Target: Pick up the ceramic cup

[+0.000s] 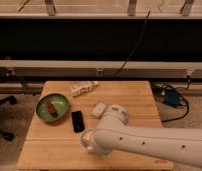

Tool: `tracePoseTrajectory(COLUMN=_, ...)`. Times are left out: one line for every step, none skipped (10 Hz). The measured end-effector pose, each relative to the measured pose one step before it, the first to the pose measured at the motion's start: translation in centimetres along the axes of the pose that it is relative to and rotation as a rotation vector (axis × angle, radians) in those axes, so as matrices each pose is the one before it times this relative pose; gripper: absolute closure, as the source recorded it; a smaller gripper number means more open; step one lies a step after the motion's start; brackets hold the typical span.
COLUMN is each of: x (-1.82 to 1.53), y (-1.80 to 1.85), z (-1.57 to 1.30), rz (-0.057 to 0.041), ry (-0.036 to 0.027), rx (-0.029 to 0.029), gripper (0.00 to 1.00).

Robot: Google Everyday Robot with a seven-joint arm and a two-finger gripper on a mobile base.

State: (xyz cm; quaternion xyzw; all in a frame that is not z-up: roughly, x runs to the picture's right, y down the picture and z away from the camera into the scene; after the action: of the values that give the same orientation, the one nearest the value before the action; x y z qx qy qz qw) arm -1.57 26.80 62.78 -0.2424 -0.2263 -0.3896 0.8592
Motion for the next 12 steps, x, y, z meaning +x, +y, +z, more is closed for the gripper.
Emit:
tracePoseTrajectory(x=0.271, y=-0.001, z=0.674, rz=-0.00016, ry=0.00029, rx=-0.00795, gripper=0.20)
tracePoseTrajectory(x=0.318, y=-0.140, z=0.907, rz=-0.00243, ry=0.00065, rx=-0.00715, gripper=0.20)
tracePoseTrajectory(x=0.333, y=-0.097, z=0.721, rz=-0.00090, ry=0.00199, rx=-0.00697, gripper=0.20)
tracePoseTrajectory(x=0.291, y=-0.026, z=0.187, rz=0.00247, ry=0.00272, rx=-0.00264, gripper=0.20)
tracePoseTrajectory(x=0.298, y=0.145, z=0.272, rz=0.00712, ry=0.00032, rx=-0.00656, gripper=0.20)
tracePoseTrajectory(x=0.237, y=0.031, z=0.409, rz=0.00108, ry=0.00365, rx=-0.00791, gripper=0.20)
tracePoseTrajectory(x=-0.044, y=0.032, z=0.396, rz=0.00084, ry=0.00053, rx=-0.00679, gripper=0.20)
tracePoseTrajectory(x=-0.044, y=-0.048, z=0.530, rz=0.00080, ry=0.00295, rx=-0.00692, gripper=0.20)
tracePoseTrajectory(x=0.043, y=0.041, z=0.709, rz=0.00391, ry=0.00426, rx=-0.00882, gripper=0.22)
tracePoseTrajectory(x=0.054, y=-0.009, z=0.407, rz=0.00359, ry=0.00422, rx=-0.00516, gripper=0.28)
tracePoseTrajectory(x=0.029, y=0.024, z=0.106, rz=0.00156, ry=0.00236, rx=-0.00259, gripper=0.34)
tracePoseTrajectory(x=0.038, y=0.017, z=0.111, rz=0.00204, ry=0.00379, rx=-0.00183, gripper=0.45)
